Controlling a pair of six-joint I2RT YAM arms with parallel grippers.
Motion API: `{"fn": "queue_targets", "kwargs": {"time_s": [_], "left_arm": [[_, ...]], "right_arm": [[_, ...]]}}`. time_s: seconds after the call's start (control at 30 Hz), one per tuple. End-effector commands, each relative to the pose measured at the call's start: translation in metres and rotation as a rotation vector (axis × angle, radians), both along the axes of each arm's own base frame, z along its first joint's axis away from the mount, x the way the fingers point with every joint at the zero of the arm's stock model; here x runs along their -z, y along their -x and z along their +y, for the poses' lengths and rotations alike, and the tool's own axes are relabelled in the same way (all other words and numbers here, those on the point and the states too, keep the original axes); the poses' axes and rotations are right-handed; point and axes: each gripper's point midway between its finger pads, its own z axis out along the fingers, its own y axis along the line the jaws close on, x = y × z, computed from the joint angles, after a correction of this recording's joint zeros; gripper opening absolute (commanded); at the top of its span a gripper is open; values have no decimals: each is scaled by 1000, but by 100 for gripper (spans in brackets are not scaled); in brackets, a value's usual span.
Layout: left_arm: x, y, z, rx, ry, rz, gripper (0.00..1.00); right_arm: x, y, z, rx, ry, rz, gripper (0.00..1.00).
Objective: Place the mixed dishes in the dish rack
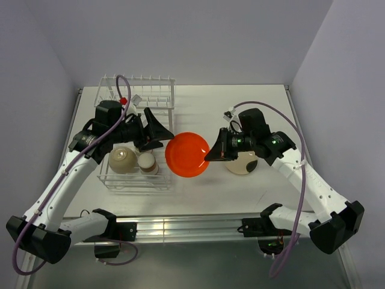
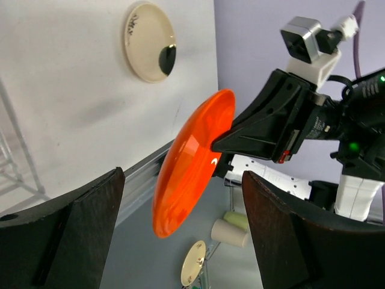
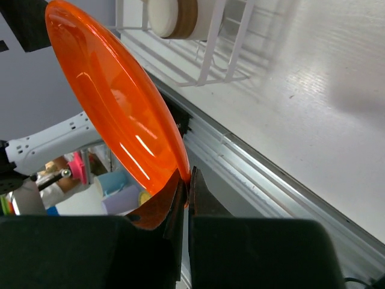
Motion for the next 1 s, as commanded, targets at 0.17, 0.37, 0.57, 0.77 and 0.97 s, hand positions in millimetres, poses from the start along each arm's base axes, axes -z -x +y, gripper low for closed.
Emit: {"fn": "queue_targets", "kwargs": {"time_s": [0.17,0.37,0.57,0.77,0.97], "left_arm": [[-33,12,-20,148,97,-151,84],[-33,23,-30,192,148,-133,81],[-42,28,-33,215,187,-150,72],[-53,28,-36,225,224,-172,4],[-71,-2,-21,73,81,-257,0]], "right_arm": [[-35,4,22,-89,-156,32,0],[-47,-2,28,-105,-197,36,0],[-53,-12,28,-100,-205,28,0],[-55,-19,26,-89,-177,8,4],[-51,-32,7,0,-43,-31,51]]}}
